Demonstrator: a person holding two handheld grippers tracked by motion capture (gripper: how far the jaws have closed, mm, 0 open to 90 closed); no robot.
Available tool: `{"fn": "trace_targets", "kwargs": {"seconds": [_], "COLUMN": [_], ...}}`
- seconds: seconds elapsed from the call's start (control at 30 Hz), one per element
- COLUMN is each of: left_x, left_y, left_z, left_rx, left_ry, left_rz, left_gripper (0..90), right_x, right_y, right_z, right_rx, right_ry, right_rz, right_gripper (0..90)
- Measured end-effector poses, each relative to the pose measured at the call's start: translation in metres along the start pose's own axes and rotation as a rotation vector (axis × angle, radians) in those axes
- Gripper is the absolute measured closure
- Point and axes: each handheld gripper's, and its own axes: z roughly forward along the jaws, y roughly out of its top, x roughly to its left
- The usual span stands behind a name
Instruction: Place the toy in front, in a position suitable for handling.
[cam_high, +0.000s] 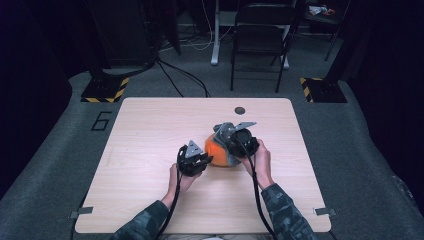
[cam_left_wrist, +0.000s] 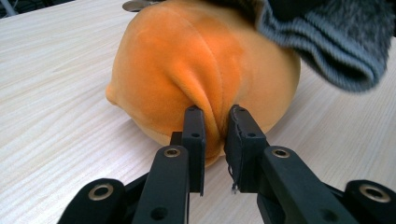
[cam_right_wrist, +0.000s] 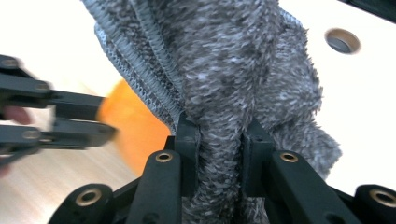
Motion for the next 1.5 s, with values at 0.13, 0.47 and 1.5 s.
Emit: {"fn": "trace_targets", "kwargs": {"seconds": [0.13, 0.47, 1.5], "left_x": [0.002, 0.003, 0.003], "left_y": [0.0, -0.001, -0.002], "left_z": [0.0, 0.0, -0.001], "left_rx": [0.001, 0.001, -0.014], "left_ry": [0.0, 0.001, -0.002], "left_rz": [-0.001, 0.002, -0.003], "left_gripper": [78.0, 77.8, 77.4], "right_x": [-0.016, -0.035, -0.017], "right_y": [-0.006, -0.017, 0.0], "right_z": [0.0, 0.012, -0.009], "right_rx": [0.03, 0.085, -0.025], "right_ry": [-0.022, -0.042, 0.011], "right_rz": [0.041, 0.098, 0.04], "right_gripper": [72.4, 72.1, 73.1]}}
